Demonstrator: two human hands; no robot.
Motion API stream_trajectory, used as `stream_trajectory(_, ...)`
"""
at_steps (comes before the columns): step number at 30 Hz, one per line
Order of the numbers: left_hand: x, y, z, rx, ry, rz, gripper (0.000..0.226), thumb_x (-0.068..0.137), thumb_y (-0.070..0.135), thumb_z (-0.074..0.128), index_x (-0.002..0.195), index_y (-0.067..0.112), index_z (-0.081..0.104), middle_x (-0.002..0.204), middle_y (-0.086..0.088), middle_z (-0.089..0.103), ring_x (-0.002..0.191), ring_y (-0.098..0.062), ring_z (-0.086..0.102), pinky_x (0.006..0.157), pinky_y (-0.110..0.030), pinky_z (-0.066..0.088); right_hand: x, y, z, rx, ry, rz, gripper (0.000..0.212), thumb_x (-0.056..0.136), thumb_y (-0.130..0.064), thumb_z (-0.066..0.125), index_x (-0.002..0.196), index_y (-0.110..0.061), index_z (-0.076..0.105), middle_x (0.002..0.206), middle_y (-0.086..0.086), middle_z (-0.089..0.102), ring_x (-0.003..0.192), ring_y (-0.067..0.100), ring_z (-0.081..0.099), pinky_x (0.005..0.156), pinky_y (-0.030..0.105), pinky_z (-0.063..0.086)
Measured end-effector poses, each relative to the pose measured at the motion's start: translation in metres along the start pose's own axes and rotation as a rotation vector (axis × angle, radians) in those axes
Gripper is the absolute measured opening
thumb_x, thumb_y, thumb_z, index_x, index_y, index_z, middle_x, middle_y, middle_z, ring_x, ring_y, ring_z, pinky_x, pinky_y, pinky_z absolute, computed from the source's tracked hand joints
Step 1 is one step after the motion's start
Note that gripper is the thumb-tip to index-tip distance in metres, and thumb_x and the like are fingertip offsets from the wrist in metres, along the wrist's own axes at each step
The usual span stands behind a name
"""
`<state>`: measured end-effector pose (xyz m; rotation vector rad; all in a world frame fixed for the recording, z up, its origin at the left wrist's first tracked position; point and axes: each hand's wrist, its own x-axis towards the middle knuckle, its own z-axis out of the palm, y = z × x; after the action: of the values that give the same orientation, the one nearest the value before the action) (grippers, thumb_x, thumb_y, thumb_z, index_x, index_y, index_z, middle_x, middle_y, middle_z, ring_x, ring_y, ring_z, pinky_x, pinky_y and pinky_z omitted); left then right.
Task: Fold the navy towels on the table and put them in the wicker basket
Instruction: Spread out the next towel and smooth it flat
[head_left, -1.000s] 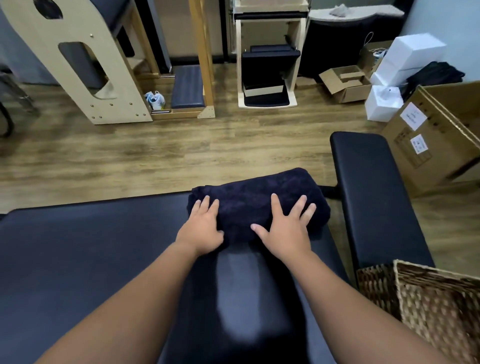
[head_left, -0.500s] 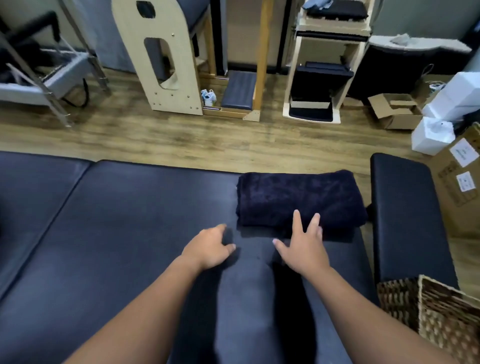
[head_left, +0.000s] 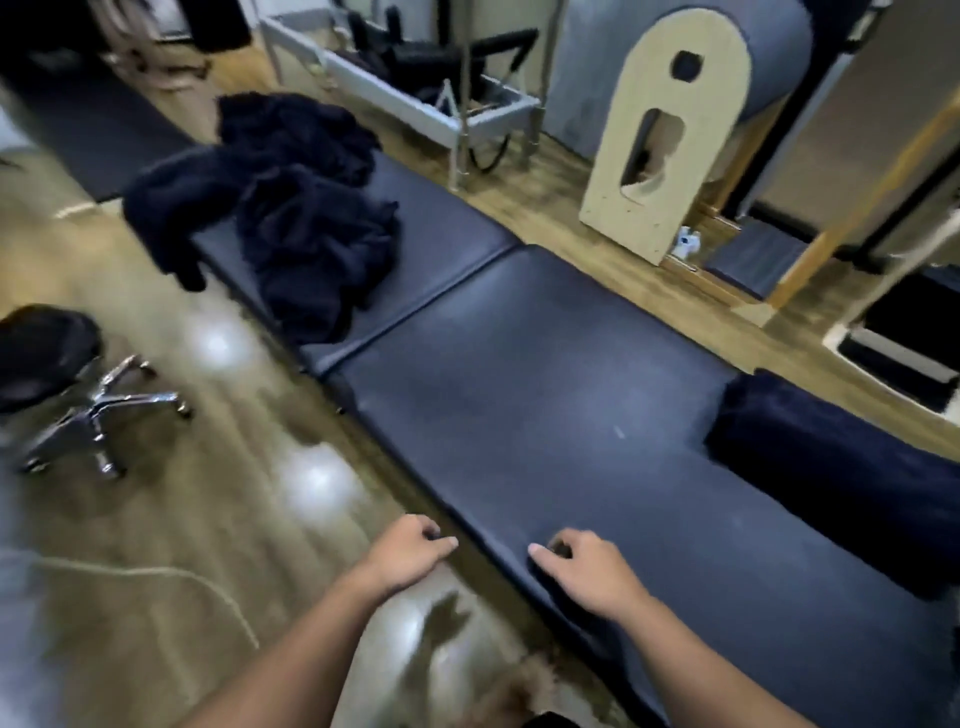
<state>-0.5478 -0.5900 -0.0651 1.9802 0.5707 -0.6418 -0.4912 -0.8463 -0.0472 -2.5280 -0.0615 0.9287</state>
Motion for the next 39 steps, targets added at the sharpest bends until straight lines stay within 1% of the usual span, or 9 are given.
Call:
stream_trajectory(4,-0.056,-0.089,-0.021,-0.054,0.051,-0.139,0.033,0.091,0.026,0.067,0.066,0.019,0.046,0.053,0.004,0.033,0.044,-0.012,0.031,0.046,-0.029,0.020,-0.014,-0.037,0.049,-0.017,-0.163,-0.086,0.043,0.088,-0.067,0.058,0.096,-0.027,0.071,0.096,-0.010,0.071,0.093,0.009,0.065,0.082,0.029,0.050)
stream_trajectory(8,-0.100,-0.146,-0.030,-0.144,0.087,-0.206,0.042,0.093,0.023,0.064,0.061,0.020,0.036,0.053,0.000,0.025,0.042,-0.014,0.024,0.040,-0.023,0.010,-0.023,-0.071,0.087,-0.118,-0.319,-0.171,0.034,0.094,-0.058,0.057,0.101,-0.028,0.072,0.101,-0.006,0.076,0.092,0.008,0.069,0.075,0.015,0.047)
stream_trajectory(10,-0.114,-0.167,-0.033,-0.180,0.120,-0.236,0.042,0.092,0.024,0.064,0.061,0.020,0.036,0.057,-0.004,0.027,0.045,-0.016,0.025,0.040,-0.022,0.009,-0.022,-0.088,0.103,-0.150,-0.388,-0.201,0.040,0.094,-0.058,0.057,0.110,-0.025,0.074,0.106,-0.007,0.075,0.096,0.006,0.067,0.083,0.018,0.049)
stream_trajectory(13,-0.122,-0.184,-0.040,-0.205,0.158,-0.283,0.028,0.091,0.028,0.064,0.073,0.016,0.046,0.067,-0.007,0.031,0.050,-0.016,0.027,0.042,-0.026,0.010,-0.008,-0.112,0.116,-0.180,-0.456,-0.242,0.046,0.094,-0.057,0.058,0.122,-0.024,0.072,0.119,-0.008,0.070,0.108,0.008,0.062,0.093,0.024,0.045)
stream_trajectory(17,-0.112,-0.191,-0.065,-0.274,0.189,-0.289,0.026,0.090,0.030,0.064,0.077,0.016,0.046,0.063,0.001,0.027,0.050,-0.014,0.025,0.047,-0.030,0.013,0.022,-0.158,0.122,-0.228,-0.529,-0.337,0.045,0.092,-0.058,0.059,0.123,-0.027,0.070,0.121,-0.011,0.068,0.112,0.007,0.061,0.100,0.028,0.045)
stream_trajectory(27,-0.056,-0.169,-0.154,-0.240,0.290,-0.326,0.027,0.084,0.044,0.066,0.088,0.021,0.052,0.091,-0.001,0.046,0.082,-0.015,0.043,0.076,-0.029,0.032,0.113,-0.264,0.109,-0.248,-0.654,-0.472,0.059,0.089,-0.064,0.058,0.135,-0.027,0.062,0.128,-0.011,0.060,0.115,0.009,0.054,0.098,0.027,0.040)
stream_trajectory(35,-0.021,-0.171,-0.204,-0.218,0.260,-0.404,0.021,0.090,0.039,0.067,0.090,0.022,0.055,0.090,-0.002,0.050,0.079,-0.016,0.047,0.074,-0.029,0.037,0.162,-0.315,0.107,-0.253,-0.650,-0.488,0.056,0.081,-0.070,0.060,0.120,-0.031,0.070,0.116,-0.013,0.067,0.112,0.011,0.061,0.101,0.032,0.047)
stream_trajectory(38,0.000,-0.177,-0.230,-0.196,0.228,-0.401,0.022,0.091,0.037,0.066,0.093,0.015,0.065,0.087,-0.002,0.050,0.072,-0.016,0.054,0.065,-0.027,0.041,0.177,-0.332,0.111,-0.244,-0.651,-0.462,0.048,0.088,-0.061,0.061,0.115,-0.023,0.072,0.118,-0.002,0.071,0.113,0.017,0.063,0.105,0.038,0.047)
stream_trajectory(39,0.010,-0.180,-0.241,-0.184,0.217,-0.394,0.023,0.094,0.030,0.065,0.100,0.008,0.069,0.086,-0.004,0.048,0.079,-0.014,0.063,0.063,-0.025,0.044,0.184,-0.339,0.112,-0.244,-0.648,-0.452,0.049,0.091,-0.058,0.061,0.118,-0.019,0.071,0.122,0.002,0.069,0.116,0.019,0.062,0.104,0.036,0.046)
